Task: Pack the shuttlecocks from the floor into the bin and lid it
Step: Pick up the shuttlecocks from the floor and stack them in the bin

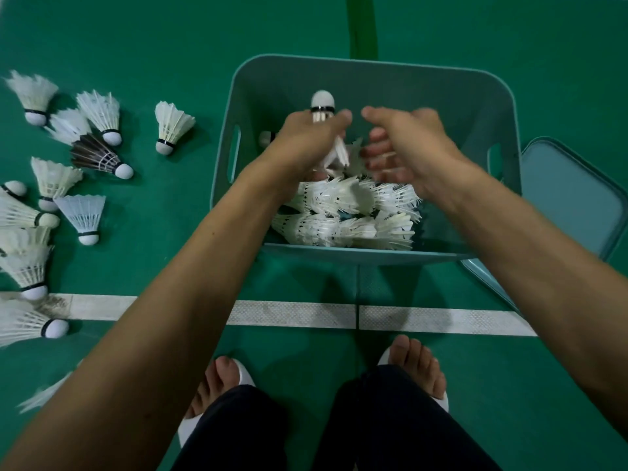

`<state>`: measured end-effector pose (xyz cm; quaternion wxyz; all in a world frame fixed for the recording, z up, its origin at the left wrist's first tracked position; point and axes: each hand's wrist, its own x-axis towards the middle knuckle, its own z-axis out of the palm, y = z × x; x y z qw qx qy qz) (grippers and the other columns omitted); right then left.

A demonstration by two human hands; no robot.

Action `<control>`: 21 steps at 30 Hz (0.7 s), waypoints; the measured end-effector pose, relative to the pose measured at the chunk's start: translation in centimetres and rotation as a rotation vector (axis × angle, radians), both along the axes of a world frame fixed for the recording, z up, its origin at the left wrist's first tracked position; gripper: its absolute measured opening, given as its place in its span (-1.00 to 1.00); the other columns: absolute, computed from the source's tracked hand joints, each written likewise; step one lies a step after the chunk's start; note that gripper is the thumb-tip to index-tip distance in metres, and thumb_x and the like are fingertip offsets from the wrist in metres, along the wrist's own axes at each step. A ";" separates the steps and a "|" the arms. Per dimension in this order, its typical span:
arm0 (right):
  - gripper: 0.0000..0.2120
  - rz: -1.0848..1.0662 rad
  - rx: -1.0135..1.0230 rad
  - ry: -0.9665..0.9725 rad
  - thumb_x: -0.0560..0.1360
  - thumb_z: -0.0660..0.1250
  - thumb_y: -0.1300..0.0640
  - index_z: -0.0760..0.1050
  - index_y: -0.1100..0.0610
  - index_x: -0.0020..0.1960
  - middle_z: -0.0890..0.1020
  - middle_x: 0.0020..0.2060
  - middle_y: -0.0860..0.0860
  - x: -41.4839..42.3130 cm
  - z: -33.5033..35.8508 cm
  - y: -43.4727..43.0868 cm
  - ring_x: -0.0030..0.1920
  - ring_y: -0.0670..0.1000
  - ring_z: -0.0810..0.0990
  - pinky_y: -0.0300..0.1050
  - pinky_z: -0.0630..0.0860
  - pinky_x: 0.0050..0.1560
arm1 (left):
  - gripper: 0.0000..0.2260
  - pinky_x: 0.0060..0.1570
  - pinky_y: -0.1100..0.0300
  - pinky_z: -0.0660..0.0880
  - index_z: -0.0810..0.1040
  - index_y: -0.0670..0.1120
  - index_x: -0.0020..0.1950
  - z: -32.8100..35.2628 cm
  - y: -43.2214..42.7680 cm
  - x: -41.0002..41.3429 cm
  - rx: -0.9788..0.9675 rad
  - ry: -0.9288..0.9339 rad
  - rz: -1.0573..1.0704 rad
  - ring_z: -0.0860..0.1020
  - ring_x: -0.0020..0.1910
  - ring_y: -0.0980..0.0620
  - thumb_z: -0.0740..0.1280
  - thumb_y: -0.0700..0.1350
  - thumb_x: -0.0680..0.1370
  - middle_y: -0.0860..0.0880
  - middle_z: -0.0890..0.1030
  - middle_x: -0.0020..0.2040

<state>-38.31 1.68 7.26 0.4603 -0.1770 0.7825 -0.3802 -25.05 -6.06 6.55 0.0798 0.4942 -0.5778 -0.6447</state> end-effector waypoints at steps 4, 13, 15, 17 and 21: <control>-0.63 0.043 0.154 -0.486 0.57 0.33 -0.09 0.56 0.25 0.03 0.69 -0.15 0.12 0.0 0.2 0.4 -0.26 0.03 0.63 -0.16 0.57 -0.23 | -0.60 -0.24 0.26 0.49 0.56 -0.12 0.25 0.0 0.6 -1.5 -0.065 0.048 0.111 0.60 -0.16 0.11 0.20 0.18 0.68 -0.02 0.67 -0.02; -0.89 -0.321 0.023 -0.087 0.49 0.47 0.28 0.62 0.25 0.01 0.74 -0.16 0.10 -2.5 -1.4 -0.2 -0.37 -0.01 0.70 -0.22 0.59 -0.39 | -0.58 -0.04 0.11 0.44 0.48 -0.11 0.22 -0.4 0.4 0.8 -0.336 -0.332 -0.071 0.55 0.00 -0.04 0.40 0.16 0.54 -0.03 0.57 0.04; -0.87 -0.318 0.028 0.114 0.44 0.53 0.25 0.65 0.24 -0.04 0.72 -0.16 0.09 -2.5 -2.3 -0.8 -0.34 0.01 0.67 -0.23 0.54 -0.42 | -0.42 0.12 0.04 0.46 0.24 -0.09 0.49 -0.4 -0.1 1.2 -0.324 -0.471 -0.142 0.52 0.19 -0.12 0.39 -0.01 0.54 -0.09 0.49 0.30; -0.84 -0.305 0.055 0.218 0.42 0.57 0.21 0.66 0.23 -0.06 0.69 -0.18 0.04 -2.2 -2.9 -1.7 -0.27 0.02 0.65 -0.20 0.51 -0.37 | -0.28 0.19 -0.04 0.53 0.03 0.00 0.62 -0.5 -0.5 1.1 -0.290 -0.529 -0.201 0.55 0.20 -0.16 0.32 -0.15 0.54 -0.18 0.41 0.44; -0.83 -0.236 0.071 0.183 0.45 0.55 0.21 0.65 0.25 -0.01 0.70 -0.06 0.08 -0.9 -3.8 -3.6 -0.35 -0.01 0.59 -0.23 0.45 -0.47 | -0.20 0.18 -0.04 0.59 -0.11 0.00 0.67 -1.7 -1.3 0.4 -0.145 -0.506 -0.189 0.56 0.22 -0.16 0.27 -0.30 0.56 -0.24 0.28 0.54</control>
